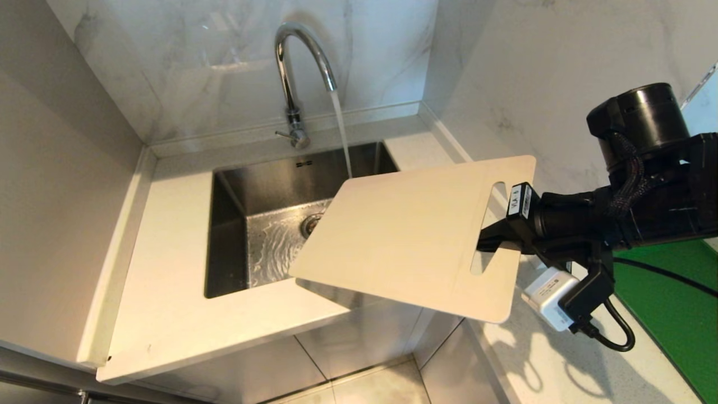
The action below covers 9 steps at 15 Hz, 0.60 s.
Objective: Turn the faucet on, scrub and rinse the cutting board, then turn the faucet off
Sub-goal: Pick up the cutting board
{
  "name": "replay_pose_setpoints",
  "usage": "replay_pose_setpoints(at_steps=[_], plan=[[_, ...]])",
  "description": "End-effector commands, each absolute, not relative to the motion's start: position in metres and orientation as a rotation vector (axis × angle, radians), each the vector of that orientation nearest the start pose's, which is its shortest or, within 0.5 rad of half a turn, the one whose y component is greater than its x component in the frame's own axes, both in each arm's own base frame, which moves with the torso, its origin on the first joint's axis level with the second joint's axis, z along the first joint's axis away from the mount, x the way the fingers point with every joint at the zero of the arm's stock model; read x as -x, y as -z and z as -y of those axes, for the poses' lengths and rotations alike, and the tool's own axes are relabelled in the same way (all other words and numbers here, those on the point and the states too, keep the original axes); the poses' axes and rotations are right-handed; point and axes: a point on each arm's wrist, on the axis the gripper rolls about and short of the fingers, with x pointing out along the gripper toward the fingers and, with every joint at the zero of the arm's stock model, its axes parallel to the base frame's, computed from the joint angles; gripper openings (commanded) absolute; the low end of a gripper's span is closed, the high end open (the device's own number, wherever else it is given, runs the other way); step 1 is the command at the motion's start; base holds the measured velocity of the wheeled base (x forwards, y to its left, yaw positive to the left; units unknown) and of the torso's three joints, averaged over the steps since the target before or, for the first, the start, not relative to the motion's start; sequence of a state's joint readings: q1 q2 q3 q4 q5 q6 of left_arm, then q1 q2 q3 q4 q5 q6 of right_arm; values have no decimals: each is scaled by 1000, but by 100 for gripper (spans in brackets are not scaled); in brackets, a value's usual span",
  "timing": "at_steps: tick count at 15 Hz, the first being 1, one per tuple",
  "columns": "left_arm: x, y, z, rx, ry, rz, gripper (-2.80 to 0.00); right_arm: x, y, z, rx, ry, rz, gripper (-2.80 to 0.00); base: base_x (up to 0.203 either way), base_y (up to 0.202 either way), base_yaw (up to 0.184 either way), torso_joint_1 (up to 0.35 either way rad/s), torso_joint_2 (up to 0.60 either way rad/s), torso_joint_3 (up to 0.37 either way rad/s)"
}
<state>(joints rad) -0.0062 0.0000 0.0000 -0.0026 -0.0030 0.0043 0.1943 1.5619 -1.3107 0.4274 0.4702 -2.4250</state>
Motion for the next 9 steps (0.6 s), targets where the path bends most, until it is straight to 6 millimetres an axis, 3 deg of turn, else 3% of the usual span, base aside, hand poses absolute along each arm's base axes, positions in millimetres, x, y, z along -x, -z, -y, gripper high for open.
replay_pose_setpoints(at_steps=[1,5,9], plan=[[23,-75,0,-5,9,5,-280,-255,-273,-60,2151,-1089,452,-280,0,0,0,0,0,0],[23,-75,0,-5,9,5,-280,-250,-292,-55,2203,-1107,424,-280,0,0,0,0,0,0],[23,-75,0,-5,9,5,-280,-250,-298,-55,2226,-1128,430,-280,0,0,0,0,0,0]])
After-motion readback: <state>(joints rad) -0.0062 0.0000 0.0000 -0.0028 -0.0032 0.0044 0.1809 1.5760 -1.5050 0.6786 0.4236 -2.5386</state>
